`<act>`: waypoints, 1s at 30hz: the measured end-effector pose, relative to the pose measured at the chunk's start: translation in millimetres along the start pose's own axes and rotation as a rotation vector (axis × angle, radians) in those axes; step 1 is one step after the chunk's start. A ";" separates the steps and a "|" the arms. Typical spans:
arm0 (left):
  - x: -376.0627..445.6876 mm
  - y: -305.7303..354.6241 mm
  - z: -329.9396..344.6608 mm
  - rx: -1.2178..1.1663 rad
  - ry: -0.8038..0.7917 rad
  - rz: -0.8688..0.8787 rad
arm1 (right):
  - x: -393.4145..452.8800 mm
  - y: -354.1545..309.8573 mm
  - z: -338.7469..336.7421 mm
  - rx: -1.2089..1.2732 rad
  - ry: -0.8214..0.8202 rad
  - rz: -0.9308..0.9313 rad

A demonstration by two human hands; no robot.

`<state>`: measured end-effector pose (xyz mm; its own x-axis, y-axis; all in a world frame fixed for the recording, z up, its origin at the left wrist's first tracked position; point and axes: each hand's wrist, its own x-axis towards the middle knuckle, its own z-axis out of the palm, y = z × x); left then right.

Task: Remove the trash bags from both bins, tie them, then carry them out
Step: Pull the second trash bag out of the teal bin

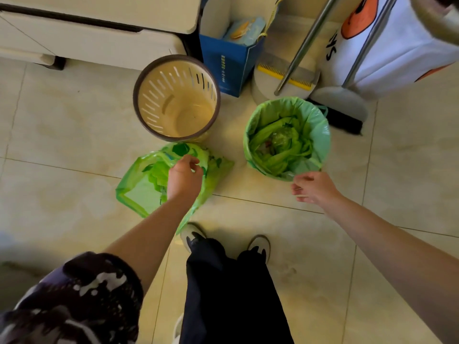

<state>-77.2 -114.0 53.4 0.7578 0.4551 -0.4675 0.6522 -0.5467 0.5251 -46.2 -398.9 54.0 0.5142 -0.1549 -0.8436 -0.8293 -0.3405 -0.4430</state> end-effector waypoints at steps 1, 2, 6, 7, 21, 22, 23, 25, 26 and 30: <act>-2.6 4.1 10.9 -0.036 -0.013 0.000 | 2.4 5.8 -4.2 0.030 0.010 0.026; -4.5 7.7 21.8 -0.063 -0.028 0.001 | 5.1 11.0 -7.5 0.057 0.020 0.050; -3.8 16.3 61.1 -0.151 -0.111 -0.067 | 24.6 27.0 -13.6 0.181 0.037 0.156; -1.9 15.9 70.4 -0.173 -0.141 -0.106 | 31.1 30.0 -13.9 0.219 0.044 0.186; 31.9 58.6 152.6 -0.789 -0.395 -0.573 | 84.6 19.6 -28.0 0.847 -0.013 0.207; 33.1 60.3 152.5 -0.804 -0.397 -0.577 | 85.5 18.9 -31.0 0.872 -0.010 0.206; 33.1 58.9 152.6 -0.792 -0.395 -0.582 | 86.0 21.1 -32.3 0.878 -0.005 0.202; 35.9 56.7 162.3 -0.731 -0.395 -0.591 | 94.3 31.4 -36.0 0.892 0.013 0.250; 39.1 56.0 169.5 -0.712 -0.396 -0.602 | 103.6 38.3 -37.1 0.900 0.017 0.286; 35.1 45.0 165.9 -0.760 -0.401 -0.611 | 99.0 45.4 -35.7 0.876 0.001 0.314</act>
<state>-24.0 -239.2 -57.4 0.3267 0.1632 -0.9309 0.8654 0.3443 0.3641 -25.2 -462.8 -38.7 0.2382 -0.1224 -0.9635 -0.7993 0.5388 -0.2661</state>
